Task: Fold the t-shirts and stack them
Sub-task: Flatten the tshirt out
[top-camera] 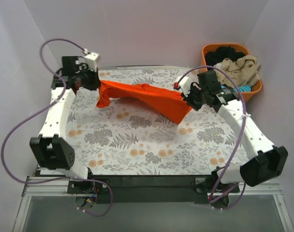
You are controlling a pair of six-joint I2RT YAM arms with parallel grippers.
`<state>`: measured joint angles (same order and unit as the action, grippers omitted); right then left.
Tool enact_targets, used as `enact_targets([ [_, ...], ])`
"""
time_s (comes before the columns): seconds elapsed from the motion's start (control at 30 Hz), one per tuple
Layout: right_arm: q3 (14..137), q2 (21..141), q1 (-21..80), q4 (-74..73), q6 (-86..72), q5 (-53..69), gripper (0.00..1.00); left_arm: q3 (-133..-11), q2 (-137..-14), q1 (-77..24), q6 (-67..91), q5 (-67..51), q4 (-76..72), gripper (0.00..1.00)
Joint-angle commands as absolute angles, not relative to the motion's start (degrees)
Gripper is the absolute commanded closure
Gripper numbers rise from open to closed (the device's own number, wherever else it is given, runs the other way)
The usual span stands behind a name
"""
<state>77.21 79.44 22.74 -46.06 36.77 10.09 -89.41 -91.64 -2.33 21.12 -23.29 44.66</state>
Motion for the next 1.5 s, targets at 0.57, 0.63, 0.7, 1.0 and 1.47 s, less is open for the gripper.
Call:
enact_targets([
  [0.57,96.35,63.8,22.5,-39.84,33.31,5.37,0.99,-91.94,-62.57,4.39,36.91,-16.0,30.5,1.0],
  [0.63,92.48,65.56,22.41,-35.02,34.54,2.47,0.99,-90.97,-64.94,4.39,36.56,-16.35,30.06,1.0],
  [0.7,87.73,68.28,22.5,-31.66,36.03,0.27,0.99,-89.56,-69.15,4.4,36.65,-16.96,29.27,1.0],
  [1.0,88.93,93.66,20.4,-13.19,37.0,-6.59,0.99,-98.92,-102.57,4.31,38.84,-19.61,21.71,1.0],
  [1.47,109.75,113.51,19.51,-34.27,31.12,-0.64,0.3,-112.76,-120.13,6.41,38.51,-21.86,30.95,0.03],
])
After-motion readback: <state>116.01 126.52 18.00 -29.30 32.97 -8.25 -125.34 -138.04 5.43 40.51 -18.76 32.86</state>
